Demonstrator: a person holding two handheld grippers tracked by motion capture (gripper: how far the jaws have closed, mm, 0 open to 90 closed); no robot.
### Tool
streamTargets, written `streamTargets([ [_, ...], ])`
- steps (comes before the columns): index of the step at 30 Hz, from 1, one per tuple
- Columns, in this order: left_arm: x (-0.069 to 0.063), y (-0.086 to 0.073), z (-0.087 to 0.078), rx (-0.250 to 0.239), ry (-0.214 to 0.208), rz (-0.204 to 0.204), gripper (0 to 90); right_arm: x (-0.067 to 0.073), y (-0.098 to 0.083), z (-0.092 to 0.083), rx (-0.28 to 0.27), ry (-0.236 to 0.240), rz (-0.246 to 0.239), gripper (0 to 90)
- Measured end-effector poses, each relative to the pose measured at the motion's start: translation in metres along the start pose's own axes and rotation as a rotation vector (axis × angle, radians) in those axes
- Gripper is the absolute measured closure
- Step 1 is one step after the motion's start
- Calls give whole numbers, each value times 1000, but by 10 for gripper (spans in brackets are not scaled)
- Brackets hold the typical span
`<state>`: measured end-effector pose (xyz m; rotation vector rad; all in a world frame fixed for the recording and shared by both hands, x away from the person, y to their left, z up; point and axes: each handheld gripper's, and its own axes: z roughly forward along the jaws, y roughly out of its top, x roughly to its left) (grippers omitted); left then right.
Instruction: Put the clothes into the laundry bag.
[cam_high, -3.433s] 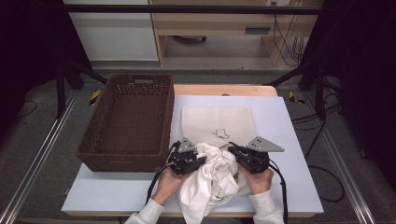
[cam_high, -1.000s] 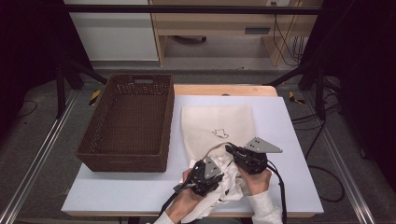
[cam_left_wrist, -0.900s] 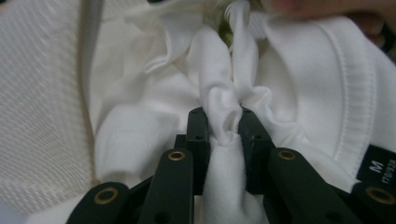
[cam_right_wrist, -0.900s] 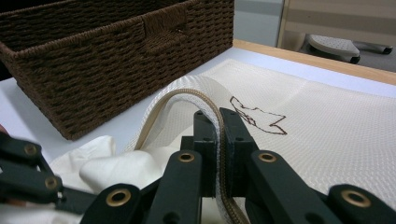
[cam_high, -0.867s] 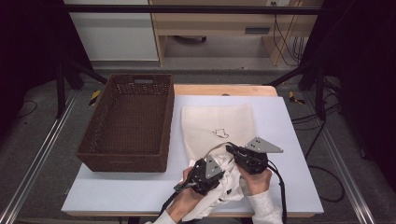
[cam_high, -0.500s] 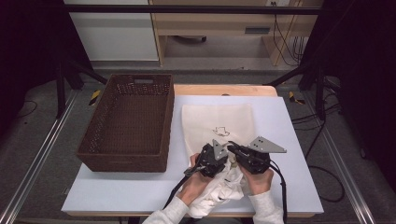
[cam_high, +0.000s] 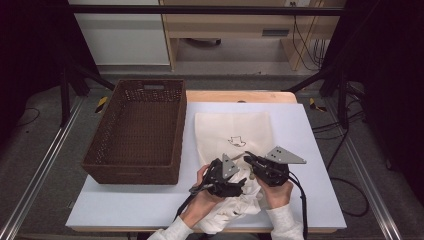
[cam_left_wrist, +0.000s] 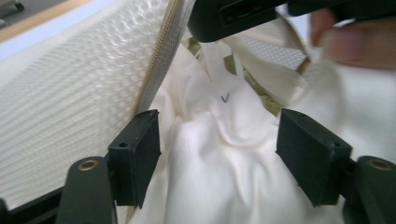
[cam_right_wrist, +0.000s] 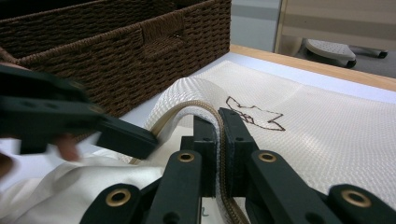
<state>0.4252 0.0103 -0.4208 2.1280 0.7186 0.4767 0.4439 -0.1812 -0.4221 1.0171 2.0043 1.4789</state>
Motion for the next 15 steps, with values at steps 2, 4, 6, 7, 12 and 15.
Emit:
streamTargets([
  [2,-1,-2,-15,-3,5,9,252,0,0,-1,-1,-2,-1,862],
  [4,-1,-13,-29,-4,-10,-2,236,-1,0,-1,-1,-1,2,861],
  [6,-1,-18,-29,6,-16,-8,222,-1,0,-1,2,-3,1,861],
  [7,0,-28,-25,35,-26,-16,214,-1,-1,0,3,-2,-1,861],
  [12,0,-43,-8,45,-85,-76,176,0,-2,2,14,0,-1,861],
  [15,-5,-41,-2,54,-128,-76,339,-1,-3,3,17,1,-2,861],
])
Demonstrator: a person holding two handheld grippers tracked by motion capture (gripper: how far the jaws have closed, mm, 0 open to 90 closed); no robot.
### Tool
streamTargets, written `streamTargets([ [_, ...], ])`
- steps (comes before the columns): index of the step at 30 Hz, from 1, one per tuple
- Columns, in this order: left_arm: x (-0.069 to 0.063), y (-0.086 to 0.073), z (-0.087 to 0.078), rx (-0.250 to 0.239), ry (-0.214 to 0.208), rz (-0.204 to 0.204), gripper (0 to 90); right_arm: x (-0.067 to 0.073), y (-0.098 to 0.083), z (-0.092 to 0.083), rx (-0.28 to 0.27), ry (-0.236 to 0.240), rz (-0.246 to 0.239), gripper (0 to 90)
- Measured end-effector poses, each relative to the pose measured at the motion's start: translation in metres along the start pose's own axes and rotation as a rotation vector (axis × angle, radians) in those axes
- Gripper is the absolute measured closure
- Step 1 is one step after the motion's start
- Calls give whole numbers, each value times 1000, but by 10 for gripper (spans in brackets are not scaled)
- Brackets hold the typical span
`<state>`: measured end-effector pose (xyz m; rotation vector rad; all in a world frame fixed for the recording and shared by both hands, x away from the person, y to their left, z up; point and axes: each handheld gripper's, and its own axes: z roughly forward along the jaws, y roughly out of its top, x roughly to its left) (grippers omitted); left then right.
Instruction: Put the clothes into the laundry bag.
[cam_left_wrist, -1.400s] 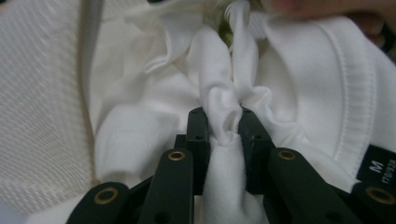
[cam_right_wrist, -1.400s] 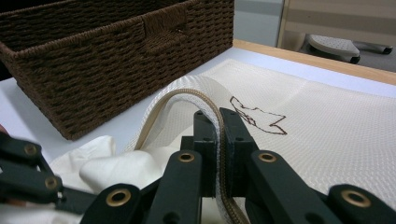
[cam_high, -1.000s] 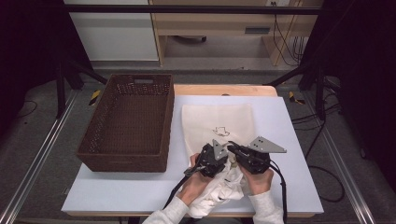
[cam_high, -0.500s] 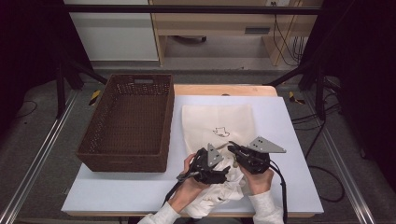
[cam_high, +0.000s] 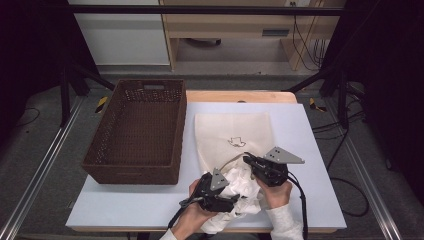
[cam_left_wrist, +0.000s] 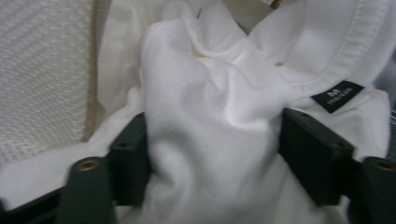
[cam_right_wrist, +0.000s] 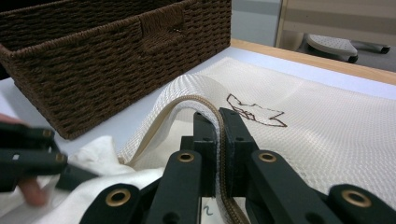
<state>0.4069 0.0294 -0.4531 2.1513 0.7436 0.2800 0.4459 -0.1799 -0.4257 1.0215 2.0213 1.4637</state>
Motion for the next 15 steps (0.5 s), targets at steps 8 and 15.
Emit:
streamTargets([
  [8,-13,10,-2,-15,69,68,684,0,0,0,0,6,1,862],
  [15,-12,32,7,-38,112,82,692,1,3,-4,-16,10,3,862],
])
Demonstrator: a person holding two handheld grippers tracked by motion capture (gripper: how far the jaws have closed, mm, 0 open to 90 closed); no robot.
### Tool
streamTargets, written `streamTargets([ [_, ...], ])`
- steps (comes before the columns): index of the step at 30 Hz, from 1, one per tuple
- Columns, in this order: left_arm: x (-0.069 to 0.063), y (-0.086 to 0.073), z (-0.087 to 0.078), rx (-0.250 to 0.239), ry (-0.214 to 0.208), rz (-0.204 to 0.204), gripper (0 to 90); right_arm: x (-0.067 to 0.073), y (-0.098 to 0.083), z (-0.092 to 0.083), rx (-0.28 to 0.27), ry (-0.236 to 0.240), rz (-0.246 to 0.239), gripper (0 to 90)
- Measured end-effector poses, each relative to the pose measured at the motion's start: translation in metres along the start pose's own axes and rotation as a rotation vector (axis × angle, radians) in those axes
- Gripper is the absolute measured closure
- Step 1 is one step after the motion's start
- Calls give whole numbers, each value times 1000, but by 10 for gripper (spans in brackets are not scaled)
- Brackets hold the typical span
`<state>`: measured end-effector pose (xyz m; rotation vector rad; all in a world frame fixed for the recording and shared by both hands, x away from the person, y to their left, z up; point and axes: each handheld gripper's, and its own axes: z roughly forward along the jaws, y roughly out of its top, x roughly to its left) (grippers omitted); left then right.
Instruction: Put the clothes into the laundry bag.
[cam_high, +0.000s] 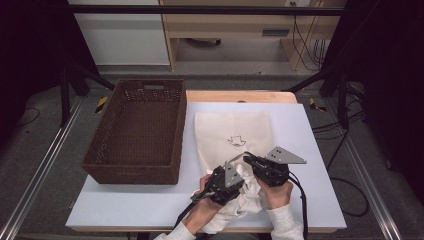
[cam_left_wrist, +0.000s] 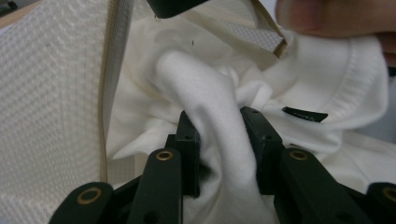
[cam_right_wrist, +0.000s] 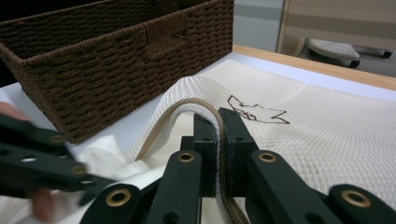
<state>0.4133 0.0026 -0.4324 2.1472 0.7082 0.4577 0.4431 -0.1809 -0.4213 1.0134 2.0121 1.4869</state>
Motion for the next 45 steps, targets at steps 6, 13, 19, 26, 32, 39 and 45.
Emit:
streamTargets([
  [6,13,9,35,3,79,5,670,-1,2,-4,-10,2,-4,862],
  [13,18,1,36,-10,55,-16,469,-3,-2,0,6,-7,3,861],
  [19,13,-2,-3,-39,10,-20,277,-3,-2,-2,5,-9,1,861],
  [26,11,-26,-25,5,-17,-37,218,-3,-2,-1,7,-8,-2,860],
  [32,16,-43,-6,18,-117,-124,237,-2,-4,1,19,-7,-10,860],
  [39,12,-45,1,32,-189,-151,416,-1,-5,4,22,-7,-7,861],
  [45,5,-40,-2,34,-173,-99,651,-1,-6,6,31,-4,-12,861],
])
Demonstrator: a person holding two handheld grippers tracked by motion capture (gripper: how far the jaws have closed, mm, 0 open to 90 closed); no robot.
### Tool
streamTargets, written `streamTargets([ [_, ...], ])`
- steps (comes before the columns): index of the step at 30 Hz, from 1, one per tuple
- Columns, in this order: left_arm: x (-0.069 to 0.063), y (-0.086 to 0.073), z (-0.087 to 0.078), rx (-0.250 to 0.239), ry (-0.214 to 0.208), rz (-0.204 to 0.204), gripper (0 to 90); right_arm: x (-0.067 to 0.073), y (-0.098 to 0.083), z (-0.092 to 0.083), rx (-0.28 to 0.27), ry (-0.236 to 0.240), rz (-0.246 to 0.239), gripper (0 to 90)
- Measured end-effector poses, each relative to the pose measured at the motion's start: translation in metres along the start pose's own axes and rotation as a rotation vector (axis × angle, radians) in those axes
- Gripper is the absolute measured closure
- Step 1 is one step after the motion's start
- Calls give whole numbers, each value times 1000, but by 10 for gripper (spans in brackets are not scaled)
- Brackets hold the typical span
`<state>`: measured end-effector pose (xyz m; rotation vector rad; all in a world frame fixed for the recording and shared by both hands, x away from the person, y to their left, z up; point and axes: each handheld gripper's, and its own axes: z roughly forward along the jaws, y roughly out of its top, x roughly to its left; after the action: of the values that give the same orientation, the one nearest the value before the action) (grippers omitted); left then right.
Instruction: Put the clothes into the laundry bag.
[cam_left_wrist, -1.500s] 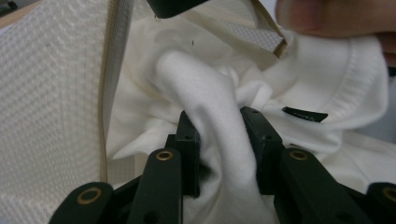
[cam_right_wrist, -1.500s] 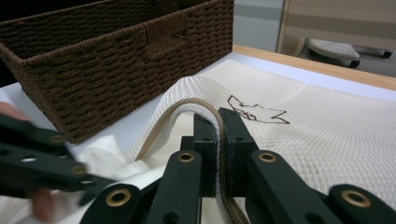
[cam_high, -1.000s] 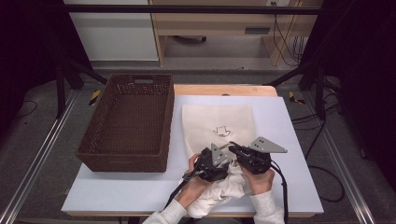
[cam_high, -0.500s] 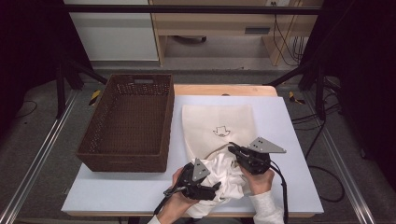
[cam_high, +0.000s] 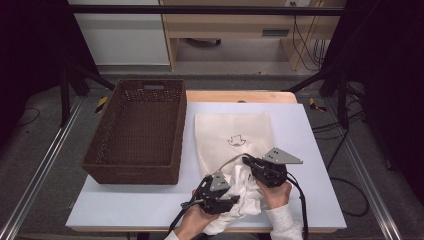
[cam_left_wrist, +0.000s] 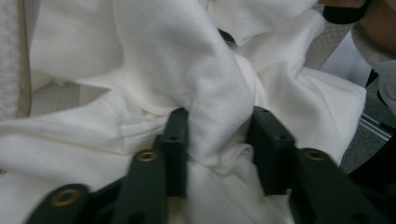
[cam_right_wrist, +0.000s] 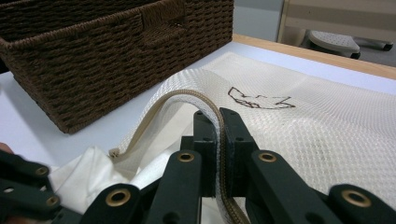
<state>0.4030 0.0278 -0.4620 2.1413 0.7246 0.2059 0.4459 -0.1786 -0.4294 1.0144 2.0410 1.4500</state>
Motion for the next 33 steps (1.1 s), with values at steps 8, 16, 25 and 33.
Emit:
streamTargets([
  [8,-7,17,-5,-46,68,53,760,-2,1,-4,-10,-1,8,861],
  [16,-5,47,5,-64,133,76,767,-4,5,-11,-45,-1,23,861],
  [25,17,51,41,-53,222,45,747,-3,5,-11,-46,-2,16,861],
  [33,14,43,34,-93,260,89,484,-2,3,-8,-30,-8,1,861],
])
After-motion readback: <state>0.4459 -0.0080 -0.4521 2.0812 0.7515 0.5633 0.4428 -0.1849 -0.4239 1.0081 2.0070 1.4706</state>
